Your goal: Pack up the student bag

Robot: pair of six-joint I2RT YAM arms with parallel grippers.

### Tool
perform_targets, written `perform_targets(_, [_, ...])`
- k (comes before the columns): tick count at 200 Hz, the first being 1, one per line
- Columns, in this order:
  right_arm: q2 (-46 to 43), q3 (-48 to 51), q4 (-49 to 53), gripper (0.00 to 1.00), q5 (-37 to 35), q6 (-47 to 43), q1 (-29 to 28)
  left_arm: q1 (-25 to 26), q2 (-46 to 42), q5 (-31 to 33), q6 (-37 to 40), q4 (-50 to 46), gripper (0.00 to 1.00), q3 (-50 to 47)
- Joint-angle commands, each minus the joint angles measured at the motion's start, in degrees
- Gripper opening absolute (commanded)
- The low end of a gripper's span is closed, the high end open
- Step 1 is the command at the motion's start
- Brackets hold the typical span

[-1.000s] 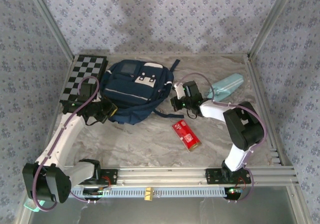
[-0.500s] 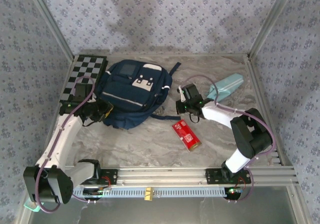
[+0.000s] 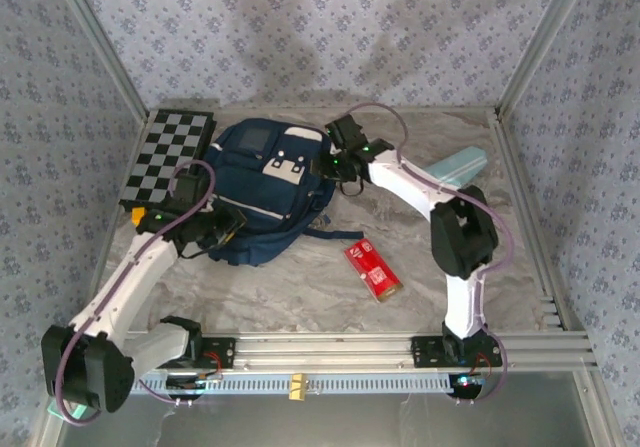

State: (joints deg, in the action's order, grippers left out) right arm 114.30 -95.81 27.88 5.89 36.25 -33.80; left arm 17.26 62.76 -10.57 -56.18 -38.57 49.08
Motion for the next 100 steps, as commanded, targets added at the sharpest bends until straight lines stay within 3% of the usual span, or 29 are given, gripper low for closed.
perform_targets(1, [6.1,-8.3,10.0,0.42,1.5,5.2,-0.7,2.1,3.6,3.4,-0.2,3.8,0.38,2.7])
perform_targets(29, [10.6,-14.6,11.9,0.46,-1.5,7.4,-1.1,3.9,7.7,5.0,0.2,6.0,0.37,3.3])
perform_targets(100, [14.6,-18.5,10.6,0.37,0.0,10.7,-1.6,4.6,10.3,6.3,0.8,6.7,0.37,2.5])
